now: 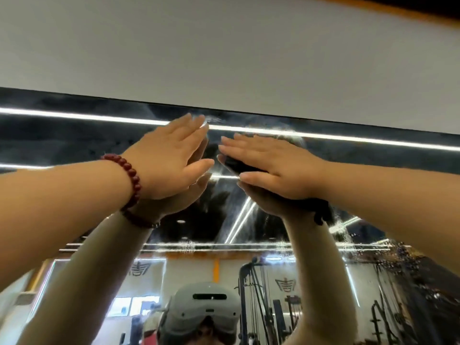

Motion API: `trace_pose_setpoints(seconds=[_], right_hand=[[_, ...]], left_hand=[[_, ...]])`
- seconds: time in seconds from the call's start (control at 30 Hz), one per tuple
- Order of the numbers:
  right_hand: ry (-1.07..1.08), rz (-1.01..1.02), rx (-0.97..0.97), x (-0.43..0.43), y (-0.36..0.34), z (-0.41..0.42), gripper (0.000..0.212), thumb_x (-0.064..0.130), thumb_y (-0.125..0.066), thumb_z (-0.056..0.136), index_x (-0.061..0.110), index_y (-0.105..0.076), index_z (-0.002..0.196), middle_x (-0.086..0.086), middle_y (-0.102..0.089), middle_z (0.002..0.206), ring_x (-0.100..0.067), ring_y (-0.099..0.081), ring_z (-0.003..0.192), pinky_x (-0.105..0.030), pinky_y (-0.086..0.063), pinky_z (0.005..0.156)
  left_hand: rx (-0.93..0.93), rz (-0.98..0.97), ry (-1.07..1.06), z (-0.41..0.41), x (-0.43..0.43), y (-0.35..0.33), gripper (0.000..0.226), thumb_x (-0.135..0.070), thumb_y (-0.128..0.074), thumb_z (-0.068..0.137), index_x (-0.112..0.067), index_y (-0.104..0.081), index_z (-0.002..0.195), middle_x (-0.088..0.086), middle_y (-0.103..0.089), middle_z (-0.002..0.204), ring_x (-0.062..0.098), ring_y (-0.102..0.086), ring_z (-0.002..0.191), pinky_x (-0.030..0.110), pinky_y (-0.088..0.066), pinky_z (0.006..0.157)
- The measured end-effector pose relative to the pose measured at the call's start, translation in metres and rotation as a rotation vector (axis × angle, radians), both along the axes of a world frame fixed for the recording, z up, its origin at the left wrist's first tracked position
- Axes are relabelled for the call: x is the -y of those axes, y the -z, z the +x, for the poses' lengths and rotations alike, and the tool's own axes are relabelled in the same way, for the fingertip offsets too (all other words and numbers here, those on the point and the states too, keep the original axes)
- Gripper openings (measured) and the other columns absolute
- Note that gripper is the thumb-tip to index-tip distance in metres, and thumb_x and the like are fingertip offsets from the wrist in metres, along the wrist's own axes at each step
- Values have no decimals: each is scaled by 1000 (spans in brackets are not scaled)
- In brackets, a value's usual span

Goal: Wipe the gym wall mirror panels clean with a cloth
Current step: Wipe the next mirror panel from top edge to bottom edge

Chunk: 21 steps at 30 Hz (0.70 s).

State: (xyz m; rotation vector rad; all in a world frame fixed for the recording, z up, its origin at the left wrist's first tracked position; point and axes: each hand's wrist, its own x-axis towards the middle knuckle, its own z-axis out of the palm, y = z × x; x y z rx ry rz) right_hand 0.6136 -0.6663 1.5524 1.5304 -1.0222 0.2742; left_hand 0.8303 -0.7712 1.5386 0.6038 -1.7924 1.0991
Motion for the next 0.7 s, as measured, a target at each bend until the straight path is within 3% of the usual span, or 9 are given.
trace_pose_setpoints(seconds=[0.07,0.13,0.23,0.37,0.53,0.6,0.7], right_hand=[[17,-20,35,-7,-8,-10,56,49,-25,102,38,-11,155,18,-6,163,1,-2,148,-20,2,118],[-1,-108,215,-7,-32,-13,52,39,-26,107,33,-14,157,12,-8,165,-5,-2,151,-25,0,121],[-13,-174,369,4,-65,1,50,31,-25,109,27,-15,158,8,-7,166,-9,-2,152,-31,-1,123],[-37,-134,259,13,-54,17,50,28,-29,109,31,-17,157,12,-12,165,-5,-4,151,-30,-2,123],[14,100,-128,3,25,7,51,44,-23,103,39,-6,151,21,-4,160,3,3,148,-17,6,119],[19,99,-96,1,19,6,51,44,-23,104,37,-5,152,18,-4,162,3,5,148,-18,7,119],[-10,-72,170,9,-27,21,53,30,-30,108,25,-11,158,8,-6,165,-4,1,150,-26,4,122]], left_hand=[[14,-12,-7,-8,5,3,96,-74,2,78,-21,8,157,-6,15,164,10,14,150,29,7,118],[1,-32,-13,-9,10,5,103,-74,11,69,-21,11,156,-6,18,163,10,16,149,27,11,116],[-19,-26,-15,-8,12,3,94,-73,4,77,-22,12,156,-6,19,163,9,17,149,25,13,113],[-23,-18,-15,-10,11,4,79,-66,-10,95,-21,11,156,-6,17,164,10,16,150,28,9,117],[-28,-20,30,-7,12,7,88,-62,-8,81,-20,7,157,-5,12,165,10,11,150,26,9,115],[-31,-19,51,-7,10,9,88,-60,-9,81,-20,5,157,-4,11,165,10,9,151,24,10,112],[-69,-41,98,-7,7,13,86,-56,-12,82,-18,0,158,-3,5,166,10,6,151,23,9,111]])
